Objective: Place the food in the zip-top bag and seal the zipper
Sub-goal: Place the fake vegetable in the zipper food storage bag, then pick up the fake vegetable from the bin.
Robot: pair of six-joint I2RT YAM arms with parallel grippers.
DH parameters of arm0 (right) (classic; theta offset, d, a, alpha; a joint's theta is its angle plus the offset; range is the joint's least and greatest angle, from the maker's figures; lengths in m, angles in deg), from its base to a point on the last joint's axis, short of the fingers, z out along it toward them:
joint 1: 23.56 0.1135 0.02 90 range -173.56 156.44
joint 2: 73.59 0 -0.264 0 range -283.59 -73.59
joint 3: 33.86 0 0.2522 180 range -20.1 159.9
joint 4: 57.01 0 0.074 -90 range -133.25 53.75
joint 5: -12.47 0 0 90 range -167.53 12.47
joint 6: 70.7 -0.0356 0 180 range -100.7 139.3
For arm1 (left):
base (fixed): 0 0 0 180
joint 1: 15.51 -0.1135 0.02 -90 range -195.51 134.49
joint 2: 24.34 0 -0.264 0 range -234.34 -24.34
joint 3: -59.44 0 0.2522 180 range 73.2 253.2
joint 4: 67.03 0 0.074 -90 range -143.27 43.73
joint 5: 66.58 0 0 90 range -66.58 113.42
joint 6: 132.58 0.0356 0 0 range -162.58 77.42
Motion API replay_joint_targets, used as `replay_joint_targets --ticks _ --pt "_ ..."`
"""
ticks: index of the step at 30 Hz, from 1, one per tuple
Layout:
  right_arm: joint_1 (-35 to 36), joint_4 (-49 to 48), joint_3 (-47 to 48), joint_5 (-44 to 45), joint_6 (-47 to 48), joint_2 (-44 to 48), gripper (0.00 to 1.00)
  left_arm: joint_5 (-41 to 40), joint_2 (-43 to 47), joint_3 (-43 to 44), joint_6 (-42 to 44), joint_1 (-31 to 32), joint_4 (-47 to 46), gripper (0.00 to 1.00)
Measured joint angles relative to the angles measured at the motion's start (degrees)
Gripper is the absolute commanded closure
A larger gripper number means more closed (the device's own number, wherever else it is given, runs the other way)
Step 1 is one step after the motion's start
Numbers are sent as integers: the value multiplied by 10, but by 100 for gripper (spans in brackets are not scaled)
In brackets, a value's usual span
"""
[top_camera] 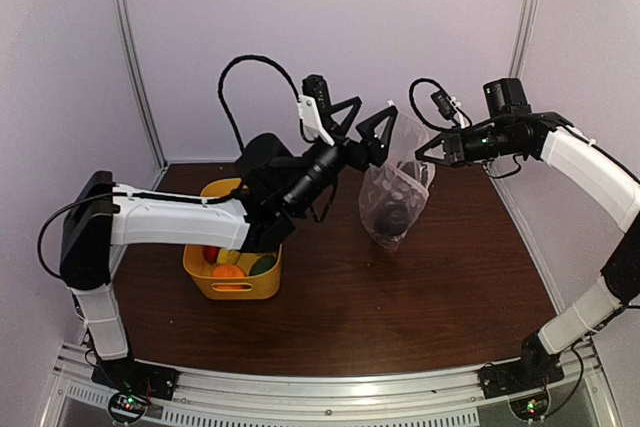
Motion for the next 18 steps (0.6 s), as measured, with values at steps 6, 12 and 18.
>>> replay_joint_targets --ticks 6,12,18 --pt "-8 35 29 55 42 -4 100 -48 150 -16 27 -1 223 17" --pt "-10 48 105 215 105 8 100 -129 214 48 -38 -65 622 20" --pt "-11 28 108 305 143 26 100 -102 214 9 -85 -183 886 22"
